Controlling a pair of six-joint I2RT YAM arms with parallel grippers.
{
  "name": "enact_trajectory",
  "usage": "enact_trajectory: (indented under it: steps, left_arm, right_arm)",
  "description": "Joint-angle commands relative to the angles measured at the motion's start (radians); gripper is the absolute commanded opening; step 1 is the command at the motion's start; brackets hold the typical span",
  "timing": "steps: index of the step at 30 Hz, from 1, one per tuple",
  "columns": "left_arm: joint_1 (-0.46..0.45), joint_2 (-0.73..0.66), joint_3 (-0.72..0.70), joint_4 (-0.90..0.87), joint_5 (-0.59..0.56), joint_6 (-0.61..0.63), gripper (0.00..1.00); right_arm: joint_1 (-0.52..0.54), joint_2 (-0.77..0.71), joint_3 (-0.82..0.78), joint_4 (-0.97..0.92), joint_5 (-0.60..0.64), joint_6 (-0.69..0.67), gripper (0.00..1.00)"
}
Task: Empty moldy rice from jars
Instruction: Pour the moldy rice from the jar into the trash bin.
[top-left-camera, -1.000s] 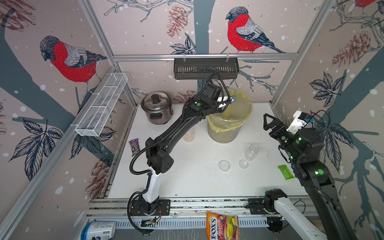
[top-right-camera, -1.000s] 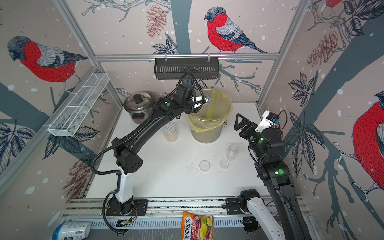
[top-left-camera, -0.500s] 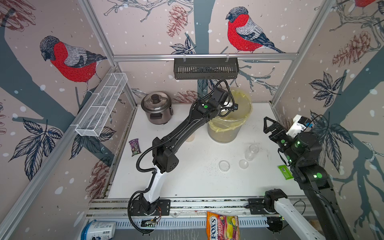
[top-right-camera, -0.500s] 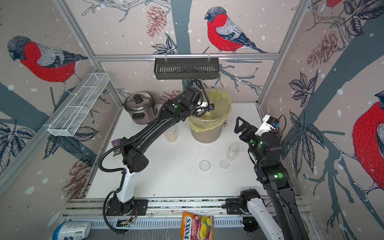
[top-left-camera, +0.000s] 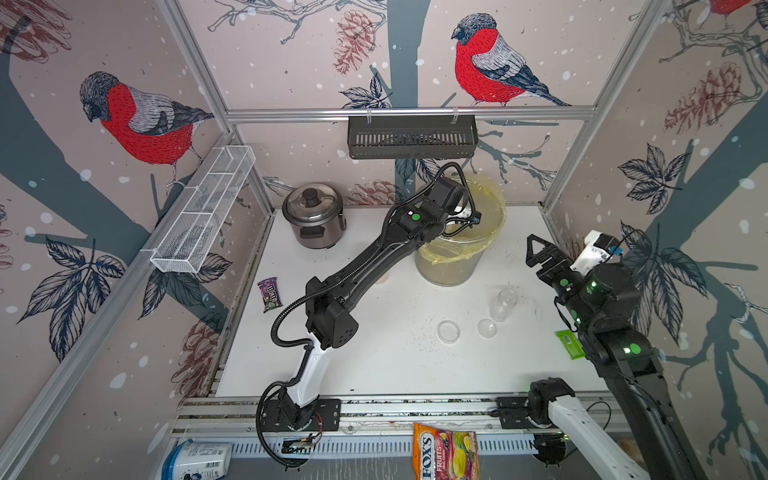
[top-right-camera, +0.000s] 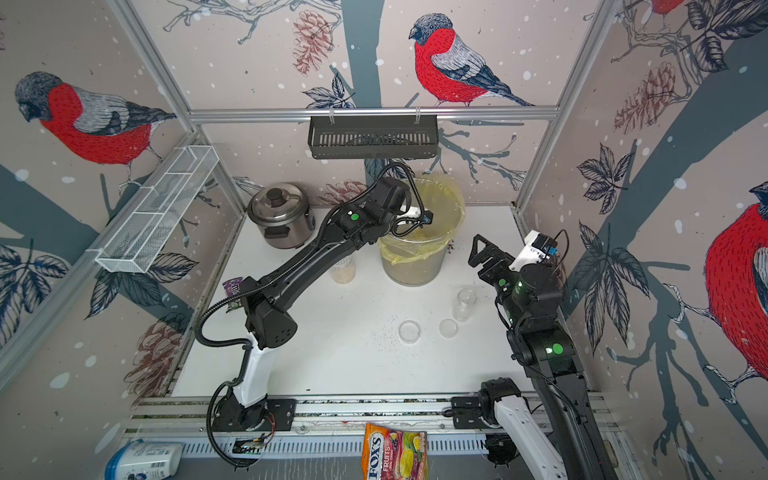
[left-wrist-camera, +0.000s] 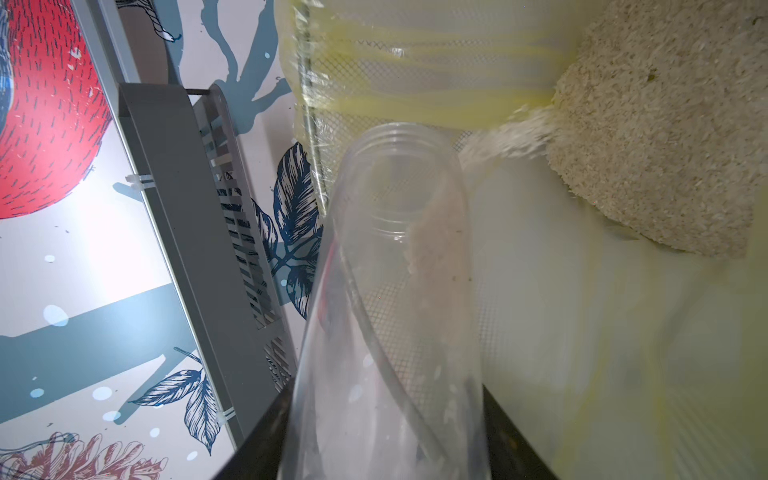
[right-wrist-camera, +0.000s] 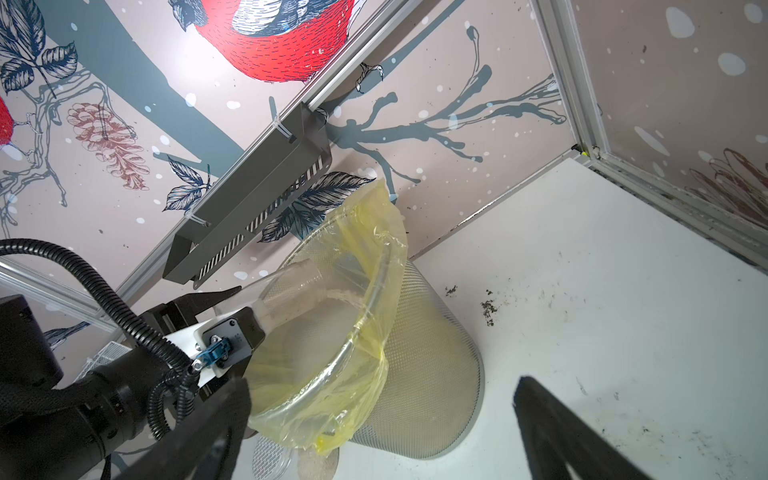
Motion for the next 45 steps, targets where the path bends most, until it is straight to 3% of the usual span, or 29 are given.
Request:
enact_trajectory:
  steps: [1, 15, 29, 33, 36, 40, 43, 45]
  left_arm:
    - [-0.006, -0.004, 0.006, 0.024, -0.026, 0.049, 0.18]
    - [-0.066, -0.015, -0.036, 0.094, -0.110, 0.147, 0.16]
    - [-0.078, -0.027, -0.021, 0.073, -0.152, 0.102, 0.13]
    - [-0.104, 0.000, -0.014, 0.110, -0.171, 0.156, 0.13]
    - [-0.090, 0.010, 0.044, 0.081, -0.151, 0.115, 0.14]
    - [-0.097, 0.016, -0.021, 0.101, -0.152, 0.157, 0.13]
    - [-0.059, -0.008, 0.008, 0.067, -0.119, 0.094, 0.14]
    - [-0.047, -0.011, -0.039, 0.108, -0.158, 0.149, 0.13]
  right_arm:
    - [-0.004, -0.001, 0.004, 0.032, 0.016, -0.003, 1.00]
    - [-0.020, -0.001, 0.019, 0.030, 0.009, -0.008, 1.00]
    - [-0.026, 0.003, 0.013, 0.036, -0.013, -0.002, 1.00]
    - [-0.029, 0.005, -0.006, 0.074, -0.015, 0.006, 1.00]
    - [-0.030, 0.031, 0.022, 0.050, -0.043, 0.004, 1.00]
    - [-0.032, 0.016, 0.005, 0.075, -0.025, 0.006, 1.00]
    - [-0.035, 0.026, 0.024, 0.054, -0.035, 0.002, 1.00]
    - [-0.036, 0.021, 0.012, 0.067, -0.028, 0.002, 1.00]
